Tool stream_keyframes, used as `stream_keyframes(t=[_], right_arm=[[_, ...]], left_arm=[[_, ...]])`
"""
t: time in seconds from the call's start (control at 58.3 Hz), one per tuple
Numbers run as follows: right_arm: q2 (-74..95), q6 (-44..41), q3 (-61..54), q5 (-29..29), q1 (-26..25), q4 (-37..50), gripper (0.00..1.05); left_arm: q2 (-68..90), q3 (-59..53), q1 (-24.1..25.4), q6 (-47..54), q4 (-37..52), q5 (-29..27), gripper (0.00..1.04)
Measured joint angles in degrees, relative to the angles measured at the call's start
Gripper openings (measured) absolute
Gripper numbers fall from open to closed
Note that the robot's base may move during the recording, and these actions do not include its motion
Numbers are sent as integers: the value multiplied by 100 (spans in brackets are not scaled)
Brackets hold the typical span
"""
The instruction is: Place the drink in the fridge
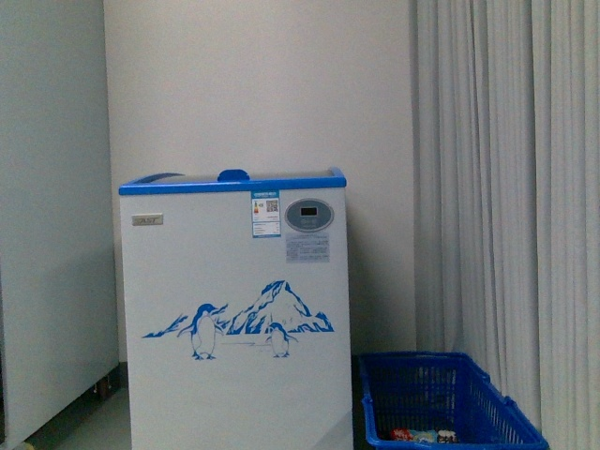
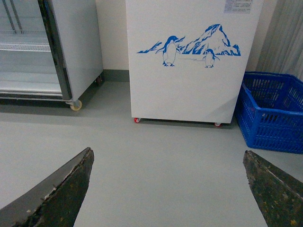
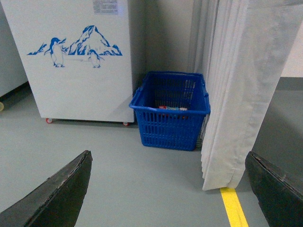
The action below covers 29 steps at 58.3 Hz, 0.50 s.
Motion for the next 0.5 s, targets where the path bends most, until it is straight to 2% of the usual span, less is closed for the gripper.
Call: stream_keyframes(t=[0.497], right_arm=[[0,0,0,-2,0,0,97]], left_arm=[[-2,0,0,-2,0,0,97]])
